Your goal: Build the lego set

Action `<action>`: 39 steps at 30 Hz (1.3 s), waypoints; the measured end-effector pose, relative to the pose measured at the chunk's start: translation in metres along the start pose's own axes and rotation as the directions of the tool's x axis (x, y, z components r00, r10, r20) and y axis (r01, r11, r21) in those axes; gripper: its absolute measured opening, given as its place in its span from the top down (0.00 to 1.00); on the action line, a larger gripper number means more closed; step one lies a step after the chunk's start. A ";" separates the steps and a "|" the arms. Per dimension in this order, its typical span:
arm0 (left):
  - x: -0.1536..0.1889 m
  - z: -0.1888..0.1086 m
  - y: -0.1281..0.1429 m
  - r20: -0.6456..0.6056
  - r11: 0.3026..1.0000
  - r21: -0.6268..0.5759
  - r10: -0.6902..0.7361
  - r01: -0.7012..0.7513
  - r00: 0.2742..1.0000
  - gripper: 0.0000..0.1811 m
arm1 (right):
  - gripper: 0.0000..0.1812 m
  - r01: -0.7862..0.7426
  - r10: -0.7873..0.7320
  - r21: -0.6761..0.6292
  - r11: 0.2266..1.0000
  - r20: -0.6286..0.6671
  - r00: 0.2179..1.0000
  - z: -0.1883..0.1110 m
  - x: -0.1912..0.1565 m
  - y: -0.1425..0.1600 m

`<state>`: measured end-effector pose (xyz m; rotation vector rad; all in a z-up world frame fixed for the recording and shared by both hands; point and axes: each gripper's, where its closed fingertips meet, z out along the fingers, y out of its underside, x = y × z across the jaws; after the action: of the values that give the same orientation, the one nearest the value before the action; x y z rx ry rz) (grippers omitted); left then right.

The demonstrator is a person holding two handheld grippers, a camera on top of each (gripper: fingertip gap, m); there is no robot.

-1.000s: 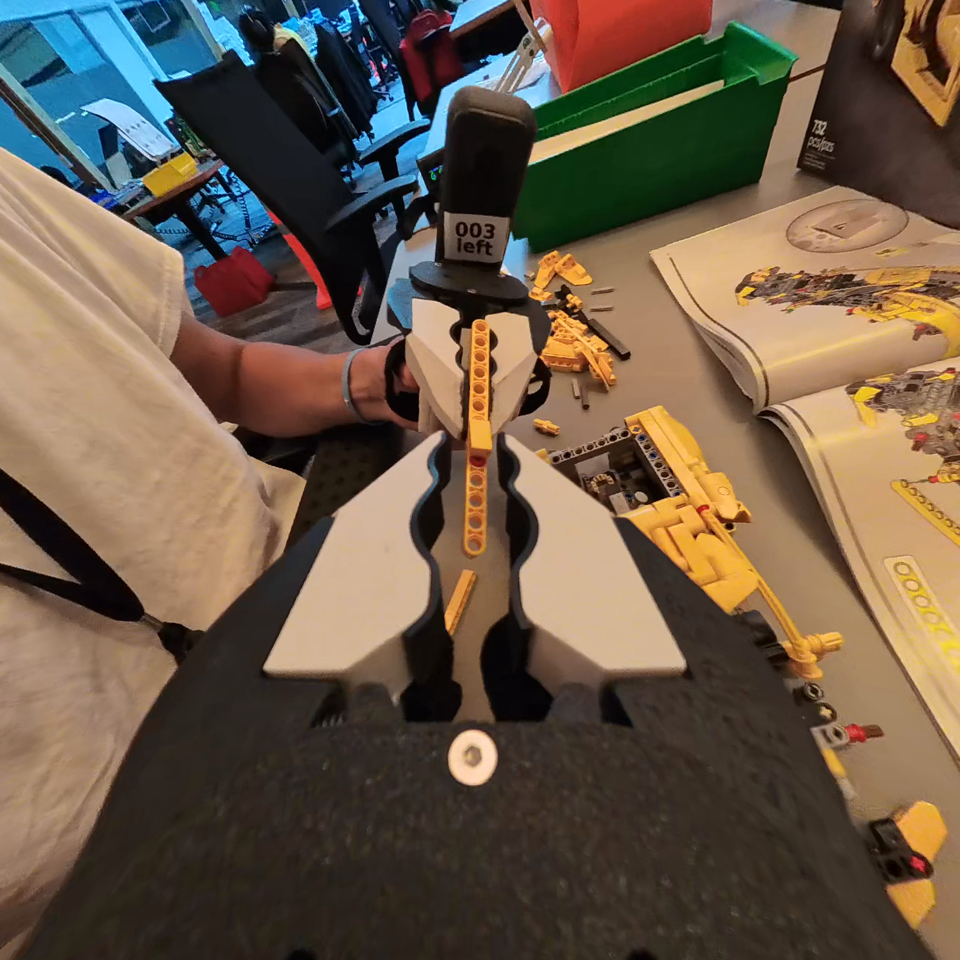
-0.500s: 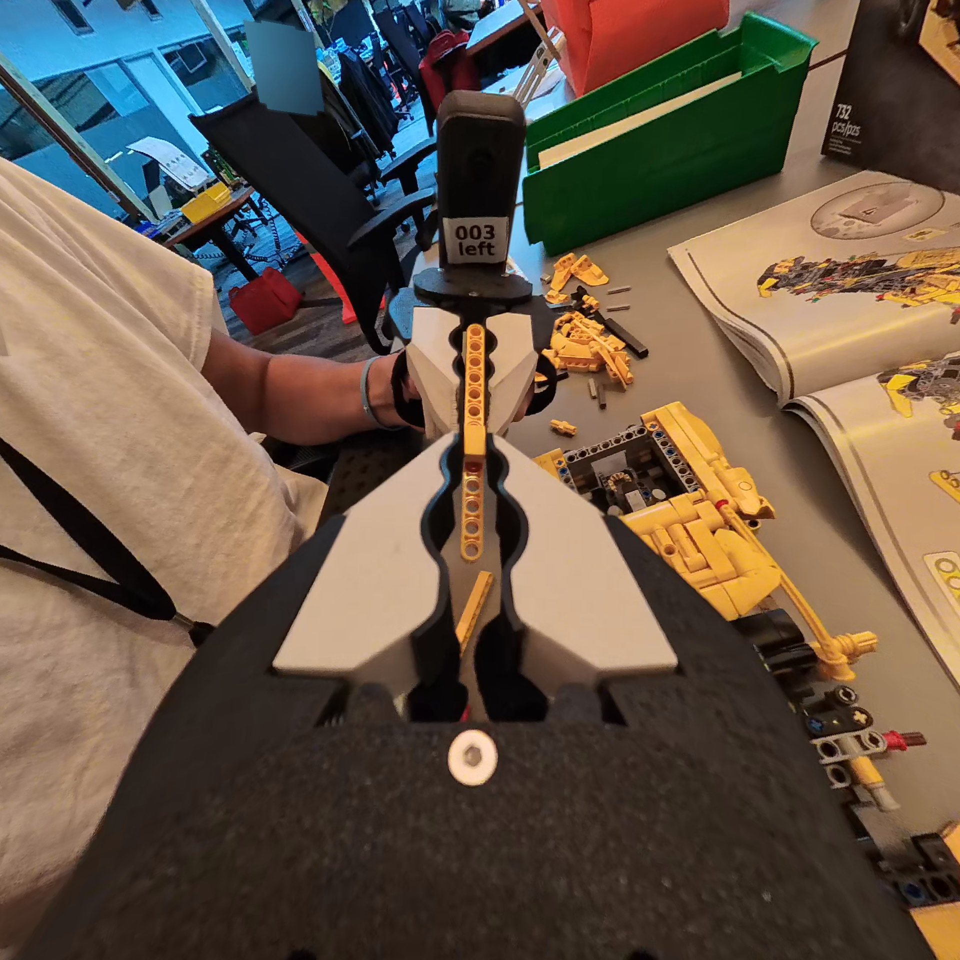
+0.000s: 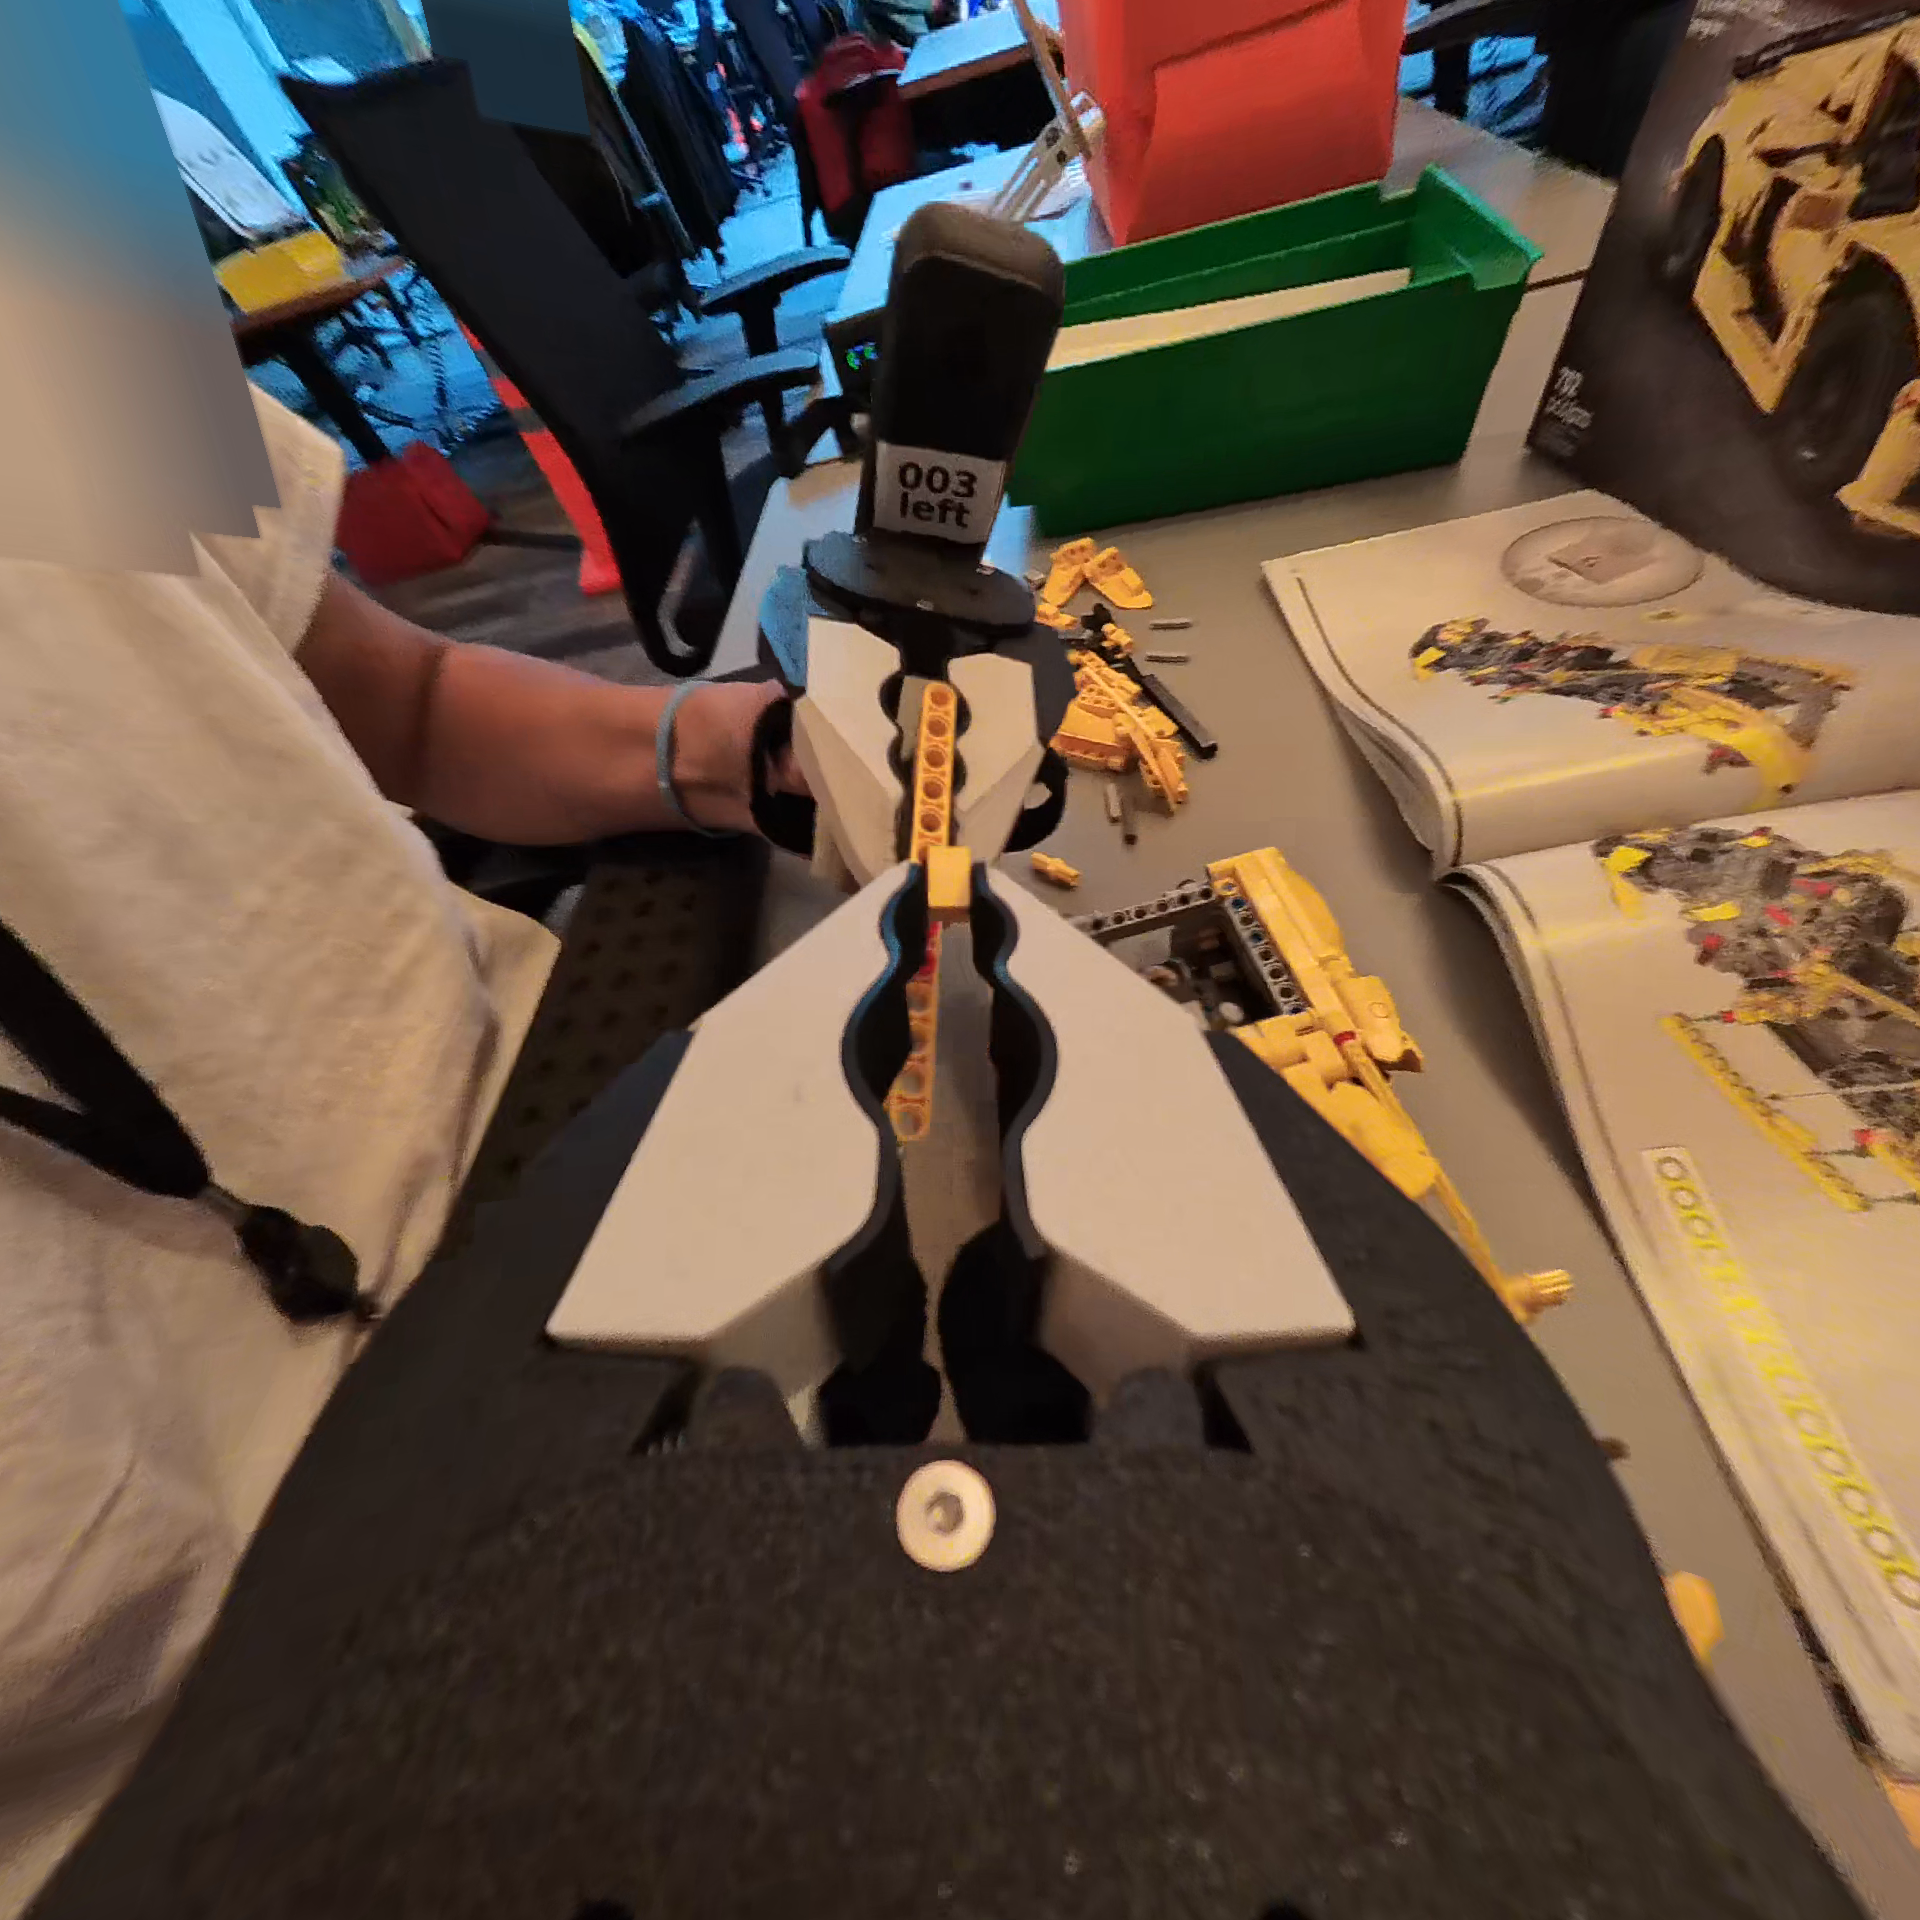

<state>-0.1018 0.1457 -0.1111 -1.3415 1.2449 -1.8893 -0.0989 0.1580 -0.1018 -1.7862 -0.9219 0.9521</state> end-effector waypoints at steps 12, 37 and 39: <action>-0.003 -0.001 -0.003 0.035 0.999 0.013 0.039 -0.039 0.999 0.96 | 0.97 -0.142 0.143 -0.022 0.990 0.077 0.987 0.003 -0.002 0.009; -0.009 -0.003 -0.010 0.045 0.993 0.097 -0.069 0.064 0.997 0.97 | 0.97 -0.358 0.356 -0.023 0.934 0.183 0.917 0.008 0.003 0.009; -0.009 -0.002 -0.010 0.048 0.994 0.096 -0.064 0.059 0.997 0.97 | 0.97 -0.360 0.358 -0.025 0.933 0.177 0.917 0.007 0.004 0.009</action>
<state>-0.0992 0.1583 -0.1069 -1.3833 1.0866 -1.9186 -0.1020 0.1609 -0.1128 -1.9249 -0.7048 1.3659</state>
